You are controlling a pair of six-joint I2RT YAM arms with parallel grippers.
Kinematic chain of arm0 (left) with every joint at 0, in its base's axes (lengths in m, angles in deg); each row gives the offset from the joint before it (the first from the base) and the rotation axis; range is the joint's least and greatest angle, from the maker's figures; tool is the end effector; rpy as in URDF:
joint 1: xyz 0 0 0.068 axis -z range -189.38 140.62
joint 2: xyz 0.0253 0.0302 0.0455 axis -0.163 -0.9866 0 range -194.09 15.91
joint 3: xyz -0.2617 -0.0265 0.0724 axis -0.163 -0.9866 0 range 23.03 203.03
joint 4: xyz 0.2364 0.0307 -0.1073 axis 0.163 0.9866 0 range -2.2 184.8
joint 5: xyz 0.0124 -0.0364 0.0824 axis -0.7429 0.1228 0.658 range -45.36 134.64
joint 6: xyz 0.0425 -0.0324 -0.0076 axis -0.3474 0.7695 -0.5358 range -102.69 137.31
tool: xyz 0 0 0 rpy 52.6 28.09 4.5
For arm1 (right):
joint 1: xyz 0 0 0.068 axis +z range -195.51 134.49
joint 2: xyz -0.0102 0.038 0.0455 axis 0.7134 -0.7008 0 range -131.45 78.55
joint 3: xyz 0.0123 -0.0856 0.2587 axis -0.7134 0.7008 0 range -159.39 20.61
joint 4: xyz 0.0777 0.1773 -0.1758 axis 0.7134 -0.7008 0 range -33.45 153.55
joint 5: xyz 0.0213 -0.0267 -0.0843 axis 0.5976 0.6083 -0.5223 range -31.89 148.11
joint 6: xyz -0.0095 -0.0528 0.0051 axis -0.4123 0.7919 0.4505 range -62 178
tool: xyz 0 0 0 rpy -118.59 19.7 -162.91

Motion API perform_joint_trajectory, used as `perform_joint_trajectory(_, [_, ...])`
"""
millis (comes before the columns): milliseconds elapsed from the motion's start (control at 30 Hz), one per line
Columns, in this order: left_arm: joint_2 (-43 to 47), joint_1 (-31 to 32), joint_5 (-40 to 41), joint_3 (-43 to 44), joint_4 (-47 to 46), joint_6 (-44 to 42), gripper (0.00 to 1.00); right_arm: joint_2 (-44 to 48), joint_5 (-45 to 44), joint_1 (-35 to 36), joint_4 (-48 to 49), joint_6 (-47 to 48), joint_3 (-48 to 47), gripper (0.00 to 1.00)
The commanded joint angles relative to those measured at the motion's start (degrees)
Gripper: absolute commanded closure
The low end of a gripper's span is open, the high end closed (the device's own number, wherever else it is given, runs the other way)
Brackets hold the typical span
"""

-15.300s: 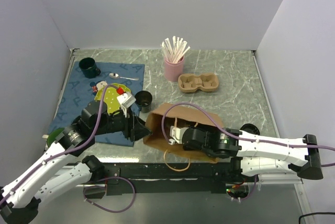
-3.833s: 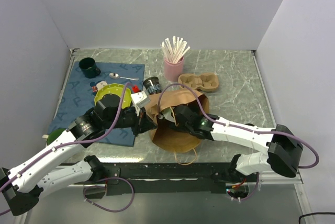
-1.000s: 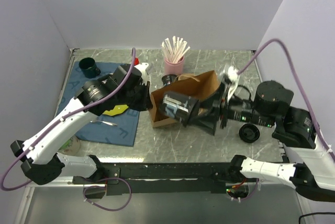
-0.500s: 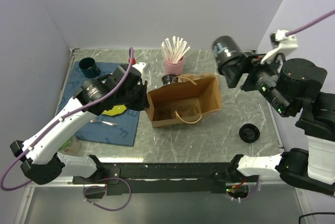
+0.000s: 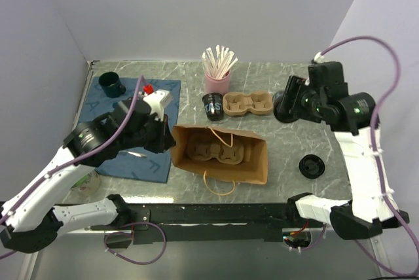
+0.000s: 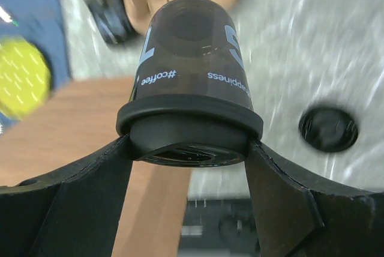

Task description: Pack the takeout coffee

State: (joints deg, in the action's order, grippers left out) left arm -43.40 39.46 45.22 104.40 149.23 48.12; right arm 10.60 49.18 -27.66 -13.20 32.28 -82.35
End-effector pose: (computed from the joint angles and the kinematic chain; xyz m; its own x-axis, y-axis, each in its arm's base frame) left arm 0.1152 -0.1312 0.4186 -0.7416 0.0701 -0.6671 0.4282 0.8150 -0.3904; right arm 0.1622 0.0465 0.4752 -0.6545 0.2395 -0.7171 0.1014 0.9677 0.2307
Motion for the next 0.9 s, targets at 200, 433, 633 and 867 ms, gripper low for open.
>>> perform_joint_trajectory(200, [4.55,0.12,-3.13,-1.12,-3.07,-3.47,0.99,-1.84,16.93,-5.01,-13.34,0.57,14.08,0.56])
perform_joint_trajectory(433, [4.82,0.12,-1.37,0.38,-1.93,-5.14,0.99,-7.1,13.95,-7.82,-13.34,5.49,22.88,0.53])
perform_joint_trajectory(633, [3.06,0.12,-0.93,1.69,-1.4,-6.02,0.99,-11.85,10.34,-10.2,-11.93,7.78,26.49,0.5])
perform_joint_trajectory(867, [1.04,0.12,-2.34,2.83,-2.01,-3.22,0.98,-16.25,13.05,-13.19,-5.96,10.51,30.34,0.46])
